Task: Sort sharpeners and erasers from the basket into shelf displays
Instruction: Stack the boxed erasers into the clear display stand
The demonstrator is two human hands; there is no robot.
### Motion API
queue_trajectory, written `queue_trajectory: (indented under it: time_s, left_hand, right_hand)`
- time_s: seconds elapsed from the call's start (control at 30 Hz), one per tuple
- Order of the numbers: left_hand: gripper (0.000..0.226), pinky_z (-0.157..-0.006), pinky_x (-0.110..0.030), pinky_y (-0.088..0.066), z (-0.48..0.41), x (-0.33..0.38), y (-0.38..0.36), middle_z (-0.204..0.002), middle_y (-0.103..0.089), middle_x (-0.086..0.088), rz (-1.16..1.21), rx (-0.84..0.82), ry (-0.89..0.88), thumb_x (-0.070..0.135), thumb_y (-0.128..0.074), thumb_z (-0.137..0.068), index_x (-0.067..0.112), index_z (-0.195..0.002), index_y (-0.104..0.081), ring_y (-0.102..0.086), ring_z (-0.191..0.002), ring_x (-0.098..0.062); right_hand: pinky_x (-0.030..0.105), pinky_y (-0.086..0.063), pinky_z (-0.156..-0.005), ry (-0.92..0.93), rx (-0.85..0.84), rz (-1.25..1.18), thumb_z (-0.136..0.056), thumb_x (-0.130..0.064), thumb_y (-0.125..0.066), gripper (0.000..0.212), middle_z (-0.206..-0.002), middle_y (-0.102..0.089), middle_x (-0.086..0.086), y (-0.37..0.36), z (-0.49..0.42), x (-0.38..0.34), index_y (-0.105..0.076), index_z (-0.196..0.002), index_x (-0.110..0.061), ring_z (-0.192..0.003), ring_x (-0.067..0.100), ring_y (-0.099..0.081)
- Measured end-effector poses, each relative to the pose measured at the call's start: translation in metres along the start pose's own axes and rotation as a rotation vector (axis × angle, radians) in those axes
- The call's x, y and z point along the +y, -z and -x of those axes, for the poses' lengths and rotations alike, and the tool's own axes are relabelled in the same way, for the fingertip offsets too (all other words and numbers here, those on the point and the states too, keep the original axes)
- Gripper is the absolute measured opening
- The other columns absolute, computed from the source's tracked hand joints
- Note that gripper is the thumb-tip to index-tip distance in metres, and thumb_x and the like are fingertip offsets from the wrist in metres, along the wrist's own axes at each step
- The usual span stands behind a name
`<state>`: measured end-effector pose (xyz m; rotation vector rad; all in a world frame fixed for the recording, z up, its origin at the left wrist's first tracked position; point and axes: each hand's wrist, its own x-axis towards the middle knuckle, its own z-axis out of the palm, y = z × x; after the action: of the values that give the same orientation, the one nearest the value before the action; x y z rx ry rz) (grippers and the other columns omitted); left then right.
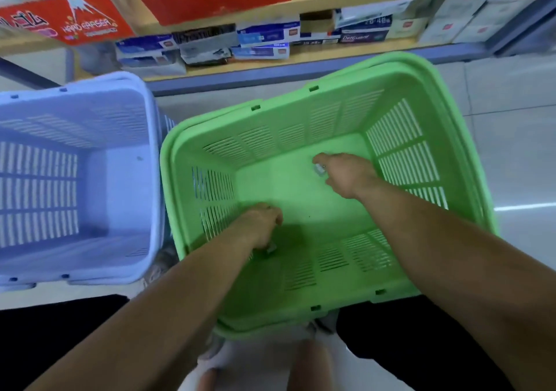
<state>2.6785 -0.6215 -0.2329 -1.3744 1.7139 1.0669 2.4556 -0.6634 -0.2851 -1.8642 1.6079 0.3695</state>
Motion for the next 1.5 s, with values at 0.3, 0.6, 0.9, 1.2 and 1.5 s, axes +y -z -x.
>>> queue_trajectory:
  time_s: [0.3,0.6,0.9,1.2,1.5]
  left_hand:
    - [0.034,-0.097,-0.038,-0.05,-0.003,-0.007,-0.007,-0.12,-0.068,-0.004,-0.218,-0.161,-0.015,0.043,-0.067,-0.093,0.019,-0.117,-0.069,-0.063,-0.104,-0.023]
    - [0.019,-0.084,-0.034,-0.053,0.008,0.015,0.053,-0.112,-0.072,-0.014,0.569,0.23,-0.075,0.013,-0.068,-0.093,0.013,-0.111,-0.066,-0.068,-0.101,-0.031]
    - [0.043,-0.066,-0.031,-0.059,0.106,0.006,0.124,-0.114,-0.068,-0.016,0.897,0.238,-0.275,-0.006,-0.055,-0.097,0.021,-0.129,-0.048,-0.073,-0.091,-0.029]
    - [0.011,-0.051,-0.024,-0.044,0.231,-0.047,0.155,-0.09,-0.063,-0.002,0.848,0.394,-0.429,0.028,-0.069,-0.094,0.027,-0.101,-0.06,-0.062,-0.06,-0.013]
    - [0.018,-0.04,-0.019,-0.031,0.295,-0.097,0.168,-0.075,-0.06,-0.005,1.115,0.656,-0.544,0.027,-0.062,-0.098,0.017,-0.085,-0.059,-0.036,-0.042,-0.012]
  right_hand:
    - [0.034,-0.052,-0.082,-0.098,0.026,-0.089,-0.083,-0.035,-0.075,0.02,-0.109,-0.06,0.003,0.012,0.005,0.014,-0.063,-0.096,-0.025,-0.093,0.025,-0.058]
    - [0.029,-0.048,-0.061,-0.093,0.145,-0.699,-0.085,-0.026,-0.078,0.022,-0.075,-0.063,-0.001,0.039,0.002,-0.015,-0.057,-0.081,-0.023,-0.067,0.021,-0.065]
    - [0.027,-0.054,-0.059,0.0,0.177,-1.113,-0.097,-0.011,-0.065,0.016,-0.108,-0.068,0.016,0.126,0.085,-0.072,-0.065,-0.113,-0.014,-0.067,0.017,-0.061]
    - [0.026,-0.06,-0.076,0.223,0.159,-1.489,-0.092,0.005,-0.062,0.028,-0.094,-0.077,0.013,0.19,0.175,-0.179,-0.058,-0.118,-0.005,-0.086,0.022,-0.075]
    - [0.027,-0.061,-0.069,0.368,0.27,-1.542,-0.089,-0.003,-0.064,0.02,-0.08,-0.075,0.011,0.22,0.182,-0.275,-0.063,-0.109,-0.008,-0.071,0.019,-0.073]
